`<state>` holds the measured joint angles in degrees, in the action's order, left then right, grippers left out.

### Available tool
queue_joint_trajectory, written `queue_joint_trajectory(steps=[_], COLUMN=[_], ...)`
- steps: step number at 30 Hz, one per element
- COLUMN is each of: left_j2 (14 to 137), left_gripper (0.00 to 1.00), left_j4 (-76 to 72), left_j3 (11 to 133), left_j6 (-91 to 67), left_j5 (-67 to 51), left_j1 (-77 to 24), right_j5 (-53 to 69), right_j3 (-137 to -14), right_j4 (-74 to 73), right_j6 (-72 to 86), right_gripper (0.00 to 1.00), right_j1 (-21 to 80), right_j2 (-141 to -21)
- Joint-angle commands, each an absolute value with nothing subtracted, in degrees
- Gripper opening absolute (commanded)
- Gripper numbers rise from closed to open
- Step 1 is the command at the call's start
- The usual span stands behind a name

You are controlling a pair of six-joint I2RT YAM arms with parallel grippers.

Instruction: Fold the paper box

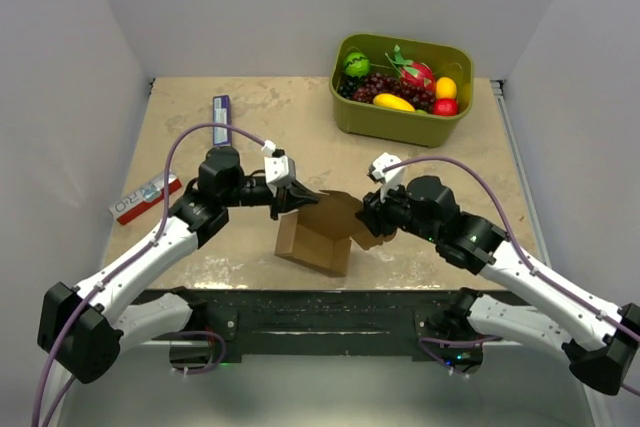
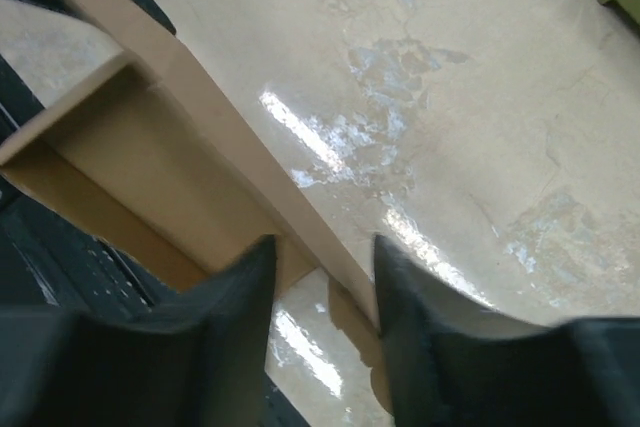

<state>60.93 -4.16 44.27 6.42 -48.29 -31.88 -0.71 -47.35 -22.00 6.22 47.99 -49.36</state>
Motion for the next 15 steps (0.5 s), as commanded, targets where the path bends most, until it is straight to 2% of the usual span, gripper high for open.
queue_joint_trajectory(steps=[1, 7, 8, 9, 10, 11, 14, 15], left_j2=[60.8, 62.6, 62.7, 62.6, 62.5, 62.1, 60.1, 59.4], left_gripper=[0.0, 0.01, 0.1, 0.36, 0.51, 0.72, 0.84, 0.85], left_j4=[-7.3, -7.0, -6.2, -5.5, -4.7, -4.3, -2.5, -2.6], left_j3=[45.9, 45.5, 45.8, 46.2, 46.3, 46.4, 46.6, 46.1], left_j6=[3.8, 3.0, 3.3, 3.7, 3.9, 4.0, 4.8, 4.5], left_j5=[-51.9, -47.8, -46.4, -45.2, -42.6, -41.4, -36.5, -34.4], left_j1=[-31.4, -31.4, -31.4, -31.4, -31.4, -31.4, -31.4, -31.4], right_j5=[-1.3, -3.0, -3.3, -3.5, -3.8, -3.8, -3.5, -3.3], right_j3=[-50.4, -53.7, -54.5, -55.0, -55.6, -56.9, -58.2, -58.7], right_j4=[-23.9, -27.2, -27.7, -28.3, -28.9, -29.9, -30.1, -30.6], right_j6=[5.9, 3.8, 3.2, 2.7, 1.4, 0.8, -2.5, -3.7], right_gripper=[0.24, 0.04, 0.03, 0.01, 0.0, 0.0, 0.0, 0.0], right_j1=[48.1, 48.1, 48.0, 48.0, 48.1, 48.1, 48.1, 48.2], right_j2=[-50.4, -51.3, -51.5, -51.9, -53.2, -53.8, -57.1, -58.0])
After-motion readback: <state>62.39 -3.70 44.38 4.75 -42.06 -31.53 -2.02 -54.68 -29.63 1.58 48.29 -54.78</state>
